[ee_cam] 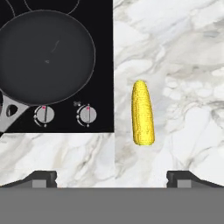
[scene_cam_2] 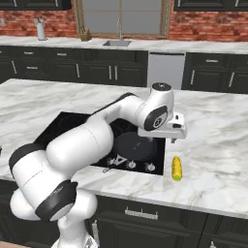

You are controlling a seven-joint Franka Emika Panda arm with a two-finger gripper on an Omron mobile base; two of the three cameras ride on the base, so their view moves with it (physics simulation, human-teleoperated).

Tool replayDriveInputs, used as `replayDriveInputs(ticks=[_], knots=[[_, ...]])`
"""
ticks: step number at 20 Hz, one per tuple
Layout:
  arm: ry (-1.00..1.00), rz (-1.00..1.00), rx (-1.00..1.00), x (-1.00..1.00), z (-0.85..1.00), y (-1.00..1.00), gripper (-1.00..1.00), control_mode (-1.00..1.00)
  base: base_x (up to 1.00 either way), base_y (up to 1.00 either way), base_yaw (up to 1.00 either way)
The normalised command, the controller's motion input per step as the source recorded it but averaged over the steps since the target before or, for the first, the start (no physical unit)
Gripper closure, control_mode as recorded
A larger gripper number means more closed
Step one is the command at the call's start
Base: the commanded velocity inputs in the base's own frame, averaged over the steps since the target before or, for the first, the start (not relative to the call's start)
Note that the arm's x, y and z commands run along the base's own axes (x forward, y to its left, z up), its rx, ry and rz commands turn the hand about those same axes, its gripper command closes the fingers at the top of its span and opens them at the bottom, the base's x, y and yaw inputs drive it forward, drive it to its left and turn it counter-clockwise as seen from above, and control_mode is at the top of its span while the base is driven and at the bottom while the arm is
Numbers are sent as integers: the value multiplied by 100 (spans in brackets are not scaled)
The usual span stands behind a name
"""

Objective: Put the corn and eggplant in the pan. Then turn on the front right burner and set the heat to medium.

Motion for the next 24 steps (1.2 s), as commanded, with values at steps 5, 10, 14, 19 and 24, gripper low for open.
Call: replayDriveInputs(ticks=[5,10,14,19,24], knots=[[0,0,0,0,-53,-41,-100,-100,0,0,0],[0,0,2,8,-47,-4,-100,-100,0,0,0],[0,0,0,9,-24,-10,-100,-100,0,0,0],[0,0,0,16,-21,-13,-100,-100,0,0,0],[0,0,0,26,-35,-5,-100,-100,0,0,0]])
